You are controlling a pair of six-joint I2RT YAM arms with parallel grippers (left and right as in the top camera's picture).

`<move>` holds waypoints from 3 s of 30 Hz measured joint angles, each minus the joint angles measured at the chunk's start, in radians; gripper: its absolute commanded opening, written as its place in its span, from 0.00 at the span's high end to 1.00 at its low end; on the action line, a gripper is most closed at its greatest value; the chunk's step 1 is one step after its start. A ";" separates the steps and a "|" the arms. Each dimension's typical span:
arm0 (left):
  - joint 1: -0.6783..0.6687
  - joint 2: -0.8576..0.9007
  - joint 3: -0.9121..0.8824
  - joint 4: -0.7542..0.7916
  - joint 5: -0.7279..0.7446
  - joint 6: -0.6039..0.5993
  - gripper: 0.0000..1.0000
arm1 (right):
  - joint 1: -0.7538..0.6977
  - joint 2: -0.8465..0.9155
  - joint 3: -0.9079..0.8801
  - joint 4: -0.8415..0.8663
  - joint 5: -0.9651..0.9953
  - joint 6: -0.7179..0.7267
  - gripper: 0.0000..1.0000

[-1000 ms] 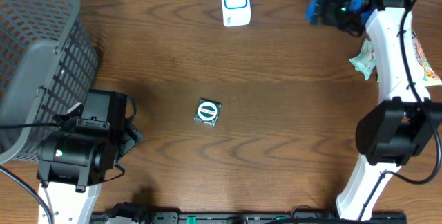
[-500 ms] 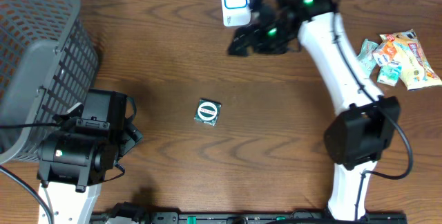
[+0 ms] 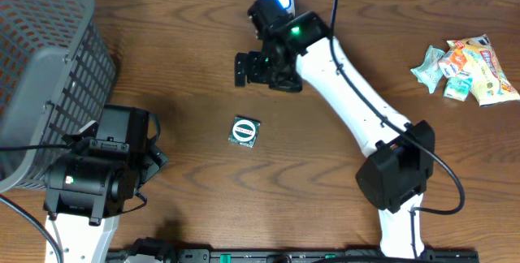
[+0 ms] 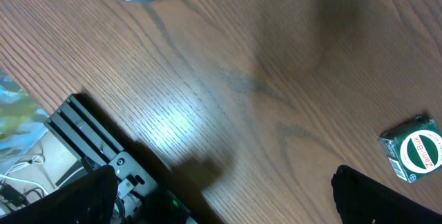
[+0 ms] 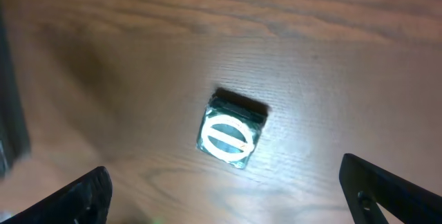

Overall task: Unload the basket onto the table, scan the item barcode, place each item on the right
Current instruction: 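Move the right gripper left over the green Zam-Buk tin, then lower the right gripper and grasp the Zam-Buk tin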

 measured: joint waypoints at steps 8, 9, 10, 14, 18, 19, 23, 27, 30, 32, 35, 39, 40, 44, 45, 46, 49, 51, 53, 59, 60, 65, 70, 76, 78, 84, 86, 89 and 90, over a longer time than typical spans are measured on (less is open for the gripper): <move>0.000 0.000 0.000 0.000 0.000 0.000 0.02 | 0.111 0.000 0.000 -0.003 0.123 0.160 0.02; 0.000 0.000 0.000 0.000 0.000 0.000 0.03 | 0.122 0.000 0.000 -0.014 0.138 0.182 0.02; 0.000 0.000 0.000 0.000 0.000 0.000 0.02 | 0.133 0.000 0.000 -0.026 0.154 0.211 0.01; 0.000 0.000 0.000 0.000 0.000 0.000 0.03 | 0.160 0.000 -0.017 -0.043 0.215 0.338 0.01; 0.000 0.000 0.000 0.000 0.000 0.000 0.02 | 0.166 0.000 -0.091 0.005 0.259 0.453 0.02; 0.000 0.000 0.000 0.000 0.000 0.000 0.02 | 0.166 0.000 -0.113 0.028 0.264 0.468 0.02; 0.000 0.000 0.000 0.000 0.000 0.000 0.02 | 0.166 0.000 -0.200 0.090 0.275 0.510 0.02; 0.000 0.000 0.000 0.000 0.000 0.000 0.02 | 0.166 0.001 -0.256 0.135 0.263 0.526 0.02; 0.000 0.000 0.000 0.000 0.000 0.000 0.03 | 0.166 0.001 -0.276 0.158 0.252 0.533 0.01; 0.000 0.000 0.000 0.000 0.000 0.000 0.02 | 0.166 0.001 -0.283 0.165 0.246 0.535 0.01; 0.000 0.000 0.000 0.000 0.000 0.000 0.03 | 0.167 0.001 -0.290 0.171 0.242 0.536 0.01; 0.000 0.000 0.000 0.000 0.000 0.000 0.02 | 0.178 0.006 -0.296 0.183 0.240 0.536 0.06; 0.000 0.000 0.000 0.000 0.000 0.000 0.02 | 0.183 0.012 -0.297 0.194 0.238 0.530 0.06; 0.000 0.000 0.000 0.000 0.000 0.000 0.02 | 0.198 0.046 -0.299 0.293 0.211 0.423 0.01; 0.000 0.000 0.000 0.000 0.000 0.000 0.02 | 0.199 0.054 -0.299 0.306 0.199 0.392 0.01; 0.000 0.000 0.000 0.000 0.000 0.000 0.02 | 0.201 0.062 -0.299 0.306 0.192 0.367 0.01; 0.000 0.000 0.000 0.000 0.000 0.000 0.02 | 0.204 0.080 -0.300 0.283 0.182 0.333 0.01; 0.000 0.000 0.000 0.000 0.000 0.000 0.02 | 0.203 0.085 -0.303 0.269 0.177 0.322 0.01; 0.000 0.000 0.000 0.000 0.000 0.000 0.03 | 0.203 0.086 -0.304 0.257 0.174 0.315 0.01; 0.000 0.000 0.000 0.000 0.000 0.000 0.03 | 0.203 0.086 -0.305 0.245 0.171 0.304 0.06; 0.000 0.000 0.000 0.000 0.000 0.000 0.02 | 0.203 0.086 -0.305 0.245 0.172 0.304 0.07; 0.000 0.000 0.000 0.000 0.000 0.000 0.02 | 0.204 0.086 -0.314 0.252 0.192 0.313 0.09; 0.000 0.000 0.000 0.000 0.000 0.000 0.02 | 0.204 0.086 -0.354 0.292 0.199 0.317 0.09; 0.000 0.000 0.000 0.000 0.000 0.000 0.02 | 0.204 0.086 -0.379 0.316 0.200 0.320 0.10; 0.000 0.000 0.000 0.000 0.000 0.000 0.02 | 0.204 0.086 -0.383 0.312 0.200 0.319 0.10; 0.000 0.000 0.000 0.000 0.000 0.000 0.02 | 0.204 0.086 -0.396 0.308 0.219 0.319 0.16; 0.000 0.000 0.000 0.000 0.000 0.000 0.02 | 0.204 0.086 -0.400 0.302 0.222 0.317 0.23; 0.000 0.000 0.000 0.000 0.000 0.000 0.02 | 0.204 0.086 -0.404 0.295 0.226 0.320 0.28; 0.000 0.000 0.000 0.000 0.000 0.000 0.02 | 0.204 0.086 -0.404 0.294 0.225 0.319 0.29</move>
